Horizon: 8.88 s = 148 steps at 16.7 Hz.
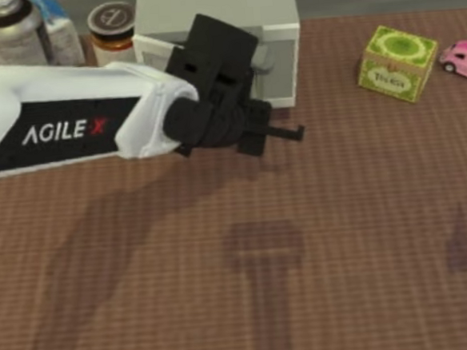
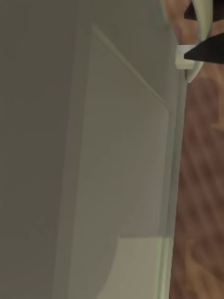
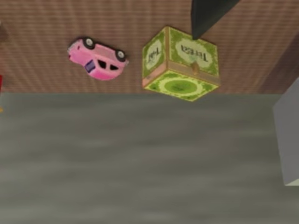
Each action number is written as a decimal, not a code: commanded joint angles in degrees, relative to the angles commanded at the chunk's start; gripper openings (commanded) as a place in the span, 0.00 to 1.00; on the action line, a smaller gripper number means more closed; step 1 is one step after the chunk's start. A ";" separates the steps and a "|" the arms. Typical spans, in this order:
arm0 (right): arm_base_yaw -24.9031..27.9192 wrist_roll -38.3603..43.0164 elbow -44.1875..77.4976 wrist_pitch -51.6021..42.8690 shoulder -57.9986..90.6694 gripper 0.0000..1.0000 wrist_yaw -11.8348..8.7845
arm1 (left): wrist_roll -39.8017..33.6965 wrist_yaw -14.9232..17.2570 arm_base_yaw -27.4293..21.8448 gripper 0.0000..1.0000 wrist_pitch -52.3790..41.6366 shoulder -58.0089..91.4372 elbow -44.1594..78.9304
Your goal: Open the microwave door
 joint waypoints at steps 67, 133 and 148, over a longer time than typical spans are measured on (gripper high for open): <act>0.00 0.00 0.00 0.00 0.00 1.00 0.00 | 7.36 5.79 2.66 0.00 2.39 -4.08 -5.80; 0.00 0.00 0.00 0.00 0.00 1.00 0.00 | 13.87 11.35 5.13 0.00 3.16 -6.93 -9.72; 0.00 0.00 0.00 0.00 0.00 1.00 0.00 | 13.92 11.38 5.15 0.00 3.16 -6.94 -9.75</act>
